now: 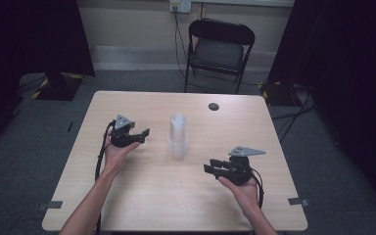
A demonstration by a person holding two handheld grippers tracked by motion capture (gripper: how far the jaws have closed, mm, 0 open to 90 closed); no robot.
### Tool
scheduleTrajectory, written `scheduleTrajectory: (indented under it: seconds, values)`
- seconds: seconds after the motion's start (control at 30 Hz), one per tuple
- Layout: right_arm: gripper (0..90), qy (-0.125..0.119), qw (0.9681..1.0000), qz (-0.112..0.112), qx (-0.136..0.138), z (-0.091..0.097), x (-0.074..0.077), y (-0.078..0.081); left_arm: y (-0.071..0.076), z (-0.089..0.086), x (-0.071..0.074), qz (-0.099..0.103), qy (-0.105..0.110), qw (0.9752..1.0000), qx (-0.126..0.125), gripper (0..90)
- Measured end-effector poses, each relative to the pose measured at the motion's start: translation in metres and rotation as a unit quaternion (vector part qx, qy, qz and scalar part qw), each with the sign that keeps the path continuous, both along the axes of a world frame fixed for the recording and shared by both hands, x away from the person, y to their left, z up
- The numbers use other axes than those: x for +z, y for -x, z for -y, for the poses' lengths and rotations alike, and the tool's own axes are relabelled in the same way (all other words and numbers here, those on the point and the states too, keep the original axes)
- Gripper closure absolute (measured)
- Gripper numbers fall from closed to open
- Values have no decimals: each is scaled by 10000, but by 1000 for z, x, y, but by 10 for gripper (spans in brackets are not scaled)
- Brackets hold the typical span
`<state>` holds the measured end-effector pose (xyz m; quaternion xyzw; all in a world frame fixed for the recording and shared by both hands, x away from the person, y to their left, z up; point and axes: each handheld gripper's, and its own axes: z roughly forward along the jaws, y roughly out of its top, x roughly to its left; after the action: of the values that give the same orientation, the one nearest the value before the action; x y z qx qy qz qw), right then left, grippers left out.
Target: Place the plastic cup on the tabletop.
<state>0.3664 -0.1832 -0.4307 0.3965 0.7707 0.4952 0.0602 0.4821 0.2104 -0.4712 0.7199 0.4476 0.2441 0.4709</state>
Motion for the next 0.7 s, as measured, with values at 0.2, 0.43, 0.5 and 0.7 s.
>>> scheduleTrajectory:
  seconds: [0.2,0.43,0.5,0.7]
  values:
    - [586,19,10000,-10,29,-2,0,0,1,-3,-4,-222,-14,9997,-96,274]
    - [586,17,10000,-11,32,-2,0,0,0,0,-6,-357,-29,9993,-145,187]
    - [585,9,10000,-2,19,-1,0,0,1,0,-6,-438,27,9989,-140,158]
    - [581,14,10000,4,0,0,1,1,3,1,-5,-602,-51,9980,-204,157]
